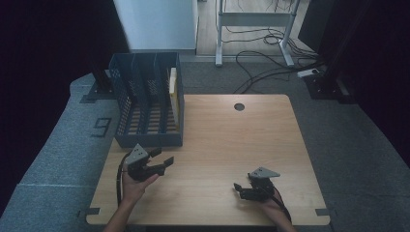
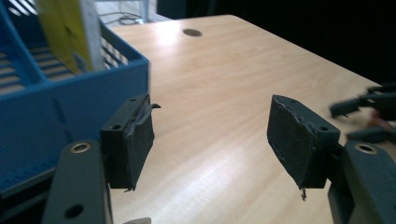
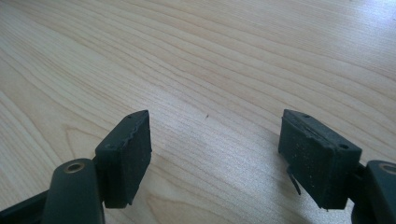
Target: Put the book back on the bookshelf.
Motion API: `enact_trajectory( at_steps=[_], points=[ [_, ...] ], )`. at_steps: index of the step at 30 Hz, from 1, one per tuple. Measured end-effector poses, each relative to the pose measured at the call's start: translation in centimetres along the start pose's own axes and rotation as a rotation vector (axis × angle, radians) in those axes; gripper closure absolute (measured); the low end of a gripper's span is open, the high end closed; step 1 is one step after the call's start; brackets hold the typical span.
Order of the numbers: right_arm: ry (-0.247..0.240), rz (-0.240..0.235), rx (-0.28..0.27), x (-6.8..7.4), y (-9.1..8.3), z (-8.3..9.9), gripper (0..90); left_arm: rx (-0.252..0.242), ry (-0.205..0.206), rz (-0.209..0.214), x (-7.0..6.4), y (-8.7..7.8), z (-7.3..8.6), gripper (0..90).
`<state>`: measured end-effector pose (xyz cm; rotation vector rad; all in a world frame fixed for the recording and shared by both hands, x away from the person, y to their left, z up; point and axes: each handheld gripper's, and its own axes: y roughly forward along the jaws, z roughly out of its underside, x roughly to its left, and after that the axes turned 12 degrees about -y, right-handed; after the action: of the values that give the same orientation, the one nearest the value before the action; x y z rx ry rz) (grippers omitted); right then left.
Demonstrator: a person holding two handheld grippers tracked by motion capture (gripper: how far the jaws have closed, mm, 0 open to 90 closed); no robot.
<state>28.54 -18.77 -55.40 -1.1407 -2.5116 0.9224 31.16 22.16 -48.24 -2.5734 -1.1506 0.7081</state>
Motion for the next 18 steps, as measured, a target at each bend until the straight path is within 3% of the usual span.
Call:
enact_trajectory(
  at_steps=[3,7,13,18],
  points=[
    [-0.001,0.003,0.001,0.0,0.0,0.0,24.9,0.024,0.010,0.013,-0.5,-0.1,1.0,31.6],
    [-0.001,0.003,0.001,0.0,0.0,0.0,24.9,0.038,-0.010,0.038,-0.9,-0.1,2.4,31.5],
    [-0.004,0.005,0.004,0.0,0.0,0.0,24.9,0.071,-0.052,0.054,-0.8,0.1,4.7,31.8],
    [-0.015,0.015,0.009,0.2,0.1,-0.1,24.9,0.110,-0.050,0.053,-0.8,0.6,5.7,31.7]
  ],
)
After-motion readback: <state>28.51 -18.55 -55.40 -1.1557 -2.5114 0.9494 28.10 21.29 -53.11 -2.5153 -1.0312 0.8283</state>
